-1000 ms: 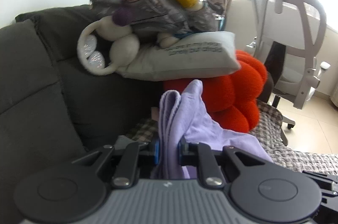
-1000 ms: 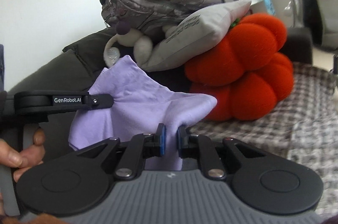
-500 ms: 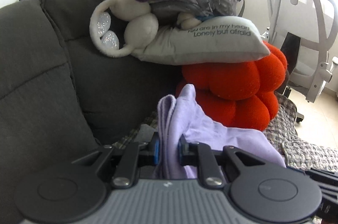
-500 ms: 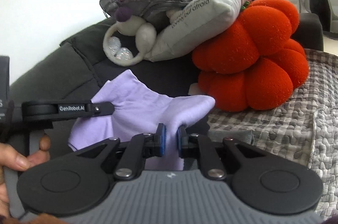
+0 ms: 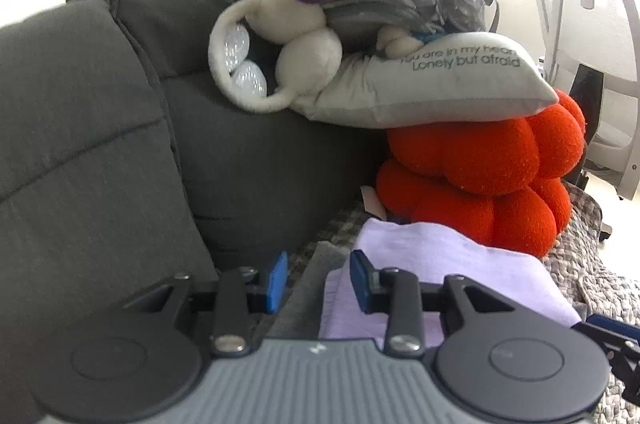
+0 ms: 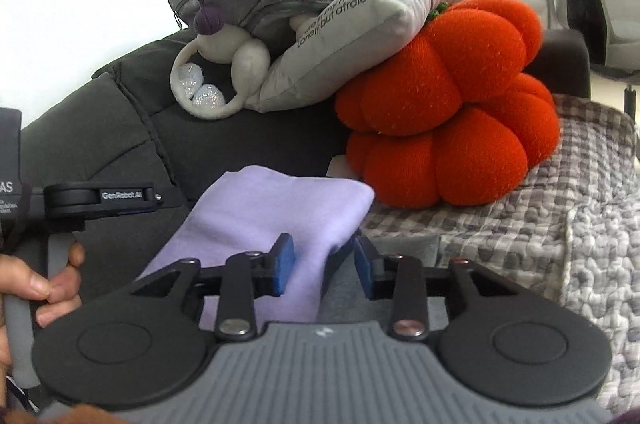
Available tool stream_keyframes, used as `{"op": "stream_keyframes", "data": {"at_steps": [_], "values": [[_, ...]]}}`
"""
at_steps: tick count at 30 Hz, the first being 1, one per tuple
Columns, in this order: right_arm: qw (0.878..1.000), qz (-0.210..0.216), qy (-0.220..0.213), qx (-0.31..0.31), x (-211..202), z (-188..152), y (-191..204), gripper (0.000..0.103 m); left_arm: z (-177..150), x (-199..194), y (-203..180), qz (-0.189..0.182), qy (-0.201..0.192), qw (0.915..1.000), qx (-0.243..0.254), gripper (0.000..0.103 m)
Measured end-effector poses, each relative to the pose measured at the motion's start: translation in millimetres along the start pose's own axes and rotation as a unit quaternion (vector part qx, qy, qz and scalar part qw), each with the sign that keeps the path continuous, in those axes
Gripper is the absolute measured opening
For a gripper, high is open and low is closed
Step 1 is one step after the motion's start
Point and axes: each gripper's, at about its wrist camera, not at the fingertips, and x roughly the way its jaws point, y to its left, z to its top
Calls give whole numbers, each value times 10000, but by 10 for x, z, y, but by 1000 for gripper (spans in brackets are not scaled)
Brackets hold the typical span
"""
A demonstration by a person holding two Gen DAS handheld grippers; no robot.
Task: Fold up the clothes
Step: 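Lower the lavender garment onto the clothes stack and open both grippers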
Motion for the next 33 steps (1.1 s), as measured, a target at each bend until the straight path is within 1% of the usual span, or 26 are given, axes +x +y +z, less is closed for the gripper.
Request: {"op": "stream_keyframes", "data": {"at_steps": [5, 6, 10, 12, 15, 19, 22, 25, 27, 32, 33], "values": [[9992, -82, -26, -388, -50, -29, 107, 42, -94, -189, -156, -59, -181, 9995, 268, 40], [9990, -99, -31, -436, -60, -35, 128, 43, -116, -210, -186, -72, -170, 9994, 298, 40], [9987, -124, -18, -491, -81, -53, 198, 52, -223, -236, -274, -63, -103, 9993, 361, 40], [9989, -75, 23, -466, -79, -66, 231, 53, -293, -233, -302, -6, -71, 9992, 387, 40], [9982, -49, 72, -585, -78, -110, 287, 55, -384, -196, -295, 42, 44, 9994, 342, 40], [9976, -70, 192, -656, -62, -194, 298, 59, -442, -160, -285, 178, 110, 9992, 339, 40], [9976, -75, 224, -655, -83, -241, 301, 63, -442, -211, -301, 251, 101, 9992, 308, 41], [9975, -55, 251, -665, -120, -260, 310, 66, -469, -296, -329, 376, 76, 9987, 323, 45], [9974, -32, 269, -675, -159, -265, 318, 67, -504, -364, -351, 490, 48, 9982, 357, 46], [9964, -7, 285, -802, -271, -325, 343, 75, -589, -547, -369, 713, 43, 9968, 356, 50], [9963, -10, 279, -818, -296, -338, 345, 76, -603, -582, -370, 737, 52, 9967, 335, 52]]}}
